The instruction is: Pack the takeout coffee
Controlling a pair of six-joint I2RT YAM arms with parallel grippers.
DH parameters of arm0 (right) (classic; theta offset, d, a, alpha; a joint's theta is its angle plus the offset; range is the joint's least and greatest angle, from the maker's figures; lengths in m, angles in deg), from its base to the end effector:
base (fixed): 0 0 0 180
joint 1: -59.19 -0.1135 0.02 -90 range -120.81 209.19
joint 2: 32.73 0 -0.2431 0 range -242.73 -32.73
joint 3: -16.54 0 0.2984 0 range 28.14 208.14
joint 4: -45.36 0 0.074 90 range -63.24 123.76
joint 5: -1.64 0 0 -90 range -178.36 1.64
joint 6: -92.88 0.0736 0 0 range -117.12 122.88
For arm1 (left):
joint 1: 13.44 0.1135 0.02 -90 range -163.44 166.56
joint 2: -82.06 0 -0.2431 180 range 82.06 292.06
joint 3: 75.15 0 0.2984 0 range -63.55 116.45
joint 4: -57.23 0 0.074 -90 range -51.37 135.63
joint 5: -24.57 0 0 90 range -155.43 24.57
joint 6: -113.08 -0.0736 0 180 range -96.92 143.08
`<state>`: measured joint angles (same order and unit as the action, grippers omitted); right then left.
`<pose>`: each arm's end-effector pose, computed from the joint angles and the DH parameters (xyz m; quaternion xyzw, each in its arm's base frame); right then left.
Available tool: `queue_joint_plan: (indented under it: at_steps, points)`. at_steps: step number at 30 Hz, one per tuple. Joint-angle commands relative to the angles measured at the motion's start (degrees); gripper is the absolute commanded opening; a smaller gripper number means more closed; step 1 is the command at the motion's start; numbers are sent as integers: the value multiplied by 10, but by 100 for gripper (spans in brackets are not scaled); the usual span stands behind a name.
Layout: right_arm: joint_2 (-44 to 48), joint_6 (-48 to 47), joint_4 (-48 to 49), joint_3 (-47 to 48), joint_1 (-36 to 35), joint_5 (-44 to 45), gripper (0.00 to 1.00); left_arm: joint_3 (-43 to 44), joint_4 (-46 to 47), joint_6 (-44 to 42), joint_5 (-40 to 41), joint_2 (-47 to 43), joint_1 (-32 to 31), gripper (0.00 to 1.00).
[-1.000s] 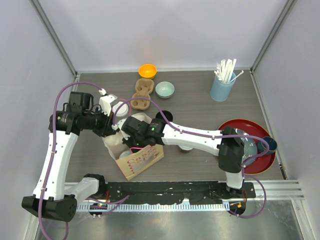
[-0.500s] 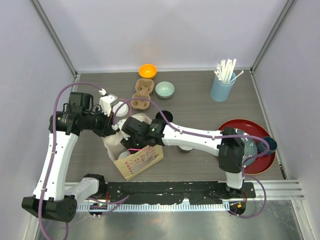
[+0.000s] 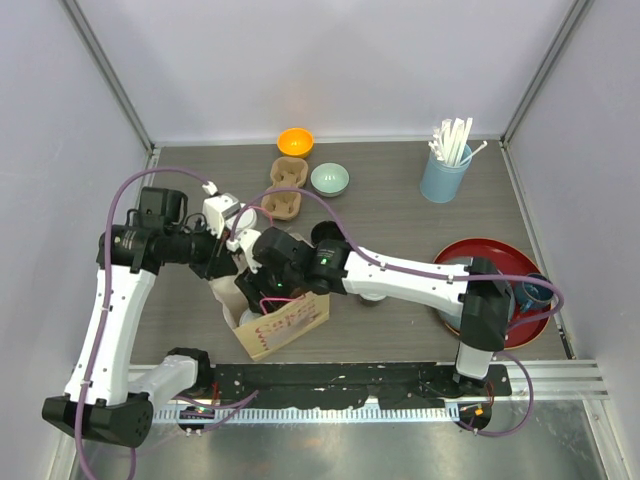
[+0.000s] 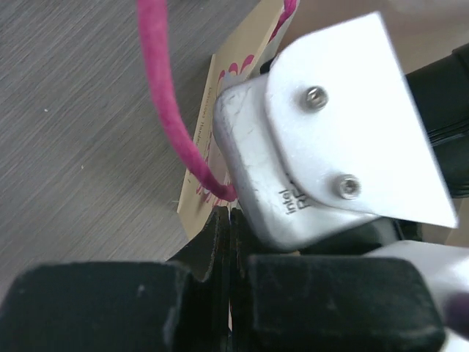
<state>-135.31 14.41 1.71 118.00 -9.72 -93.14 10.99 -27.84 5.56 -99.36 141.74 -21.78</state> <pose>0.1655 0.4462 0.2412 -0.4568 0.8014 0.2775 0.2685 0.2263 -0.0747 0.3410 0.2830 0.8798 -0.2593 0.2804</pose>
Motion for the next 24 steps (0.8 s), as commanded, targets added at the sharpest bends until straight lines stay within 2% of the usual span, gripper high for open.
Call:
queue_joint_plan:
  at_steps: [1, 11, 13, 24]
  points:
    - [41, -2, 78, -4, 0, 13, 64, 10, -36, -20, -35, -8, -10, 0]
    - [91, -7, 95, 3, 1, 45, 70, 3, -33, -21, -31, -9, -10, 0]
    - [100, -12, 97, 5, 1, 77, 70, 3, -32, -21, -32, -10, -10, 0]
    - [144, -18, 125, 6, 1, 101, 72, 1, -37, -24, -33, -11, -10, 0]
